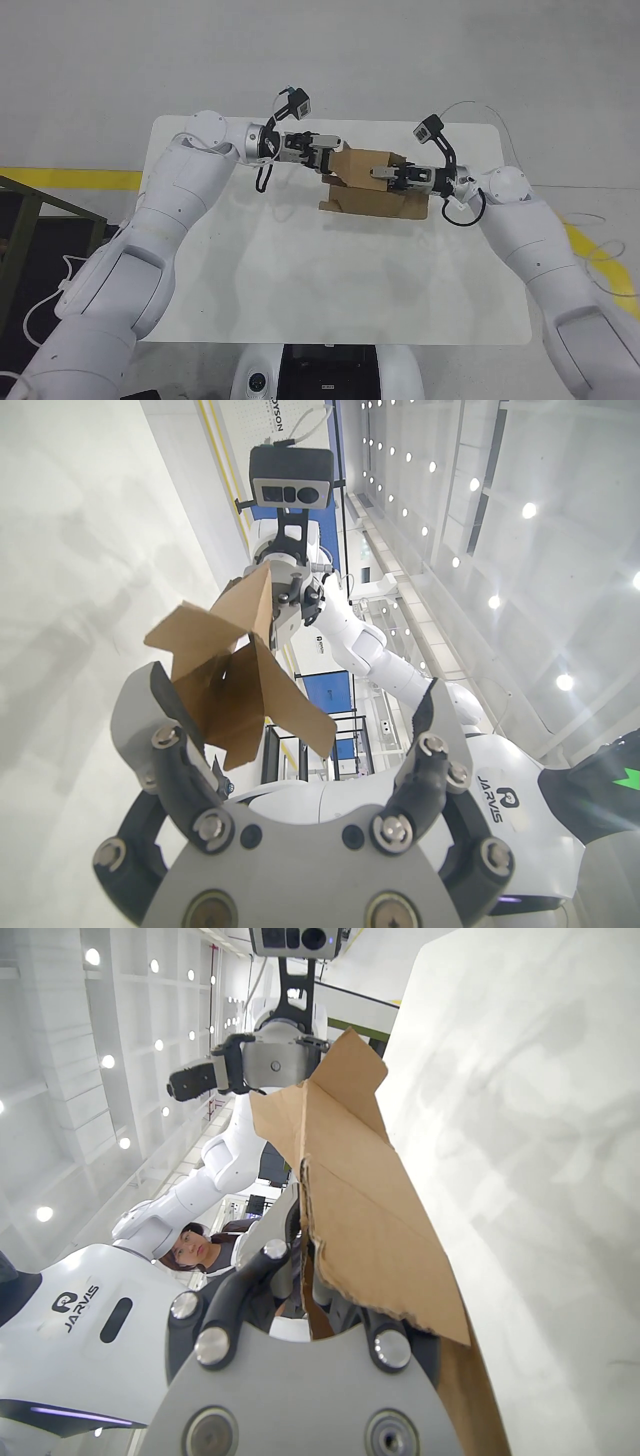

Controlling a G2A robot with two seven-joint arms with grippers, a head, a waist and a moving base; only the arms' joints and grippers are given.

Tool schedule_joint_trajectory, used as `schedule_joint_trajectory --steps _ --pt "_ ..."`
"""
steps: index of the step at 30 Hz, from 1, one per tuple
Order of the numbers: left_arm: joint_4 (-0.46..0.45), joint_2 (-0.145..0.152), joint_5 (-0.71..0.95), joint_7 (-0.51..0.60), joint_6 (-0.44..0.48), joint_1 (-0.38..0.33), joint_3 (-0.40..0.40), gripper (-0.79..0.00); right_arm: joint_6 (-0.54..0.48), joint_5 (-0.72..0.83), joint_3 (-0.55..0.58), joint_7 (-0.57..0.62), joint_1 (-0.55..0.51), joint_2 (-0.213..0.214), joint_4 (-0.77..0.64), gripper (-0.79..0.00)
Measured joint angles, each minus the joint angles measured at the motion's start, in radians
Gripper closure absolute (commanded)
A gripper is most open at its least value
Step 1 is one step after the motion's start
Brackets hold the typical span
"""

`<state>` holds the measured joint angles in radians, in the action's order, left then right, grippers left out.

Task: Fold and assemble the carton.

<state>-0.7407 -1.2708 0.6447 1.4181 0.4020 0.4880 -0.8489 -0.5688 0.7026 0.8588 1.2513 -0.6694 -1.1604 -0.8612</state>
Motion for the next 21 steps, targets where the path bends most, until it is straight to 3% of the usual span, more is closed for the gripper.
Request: schedule_joint_trajectory --steps 21 --pt "-0.056 -0.012 0.0 0.009 -0.009 0.016 0.021 -0.785 -0.012 -0.032 0.038 -0.093 0.003 -0.021 0.047 0.0"
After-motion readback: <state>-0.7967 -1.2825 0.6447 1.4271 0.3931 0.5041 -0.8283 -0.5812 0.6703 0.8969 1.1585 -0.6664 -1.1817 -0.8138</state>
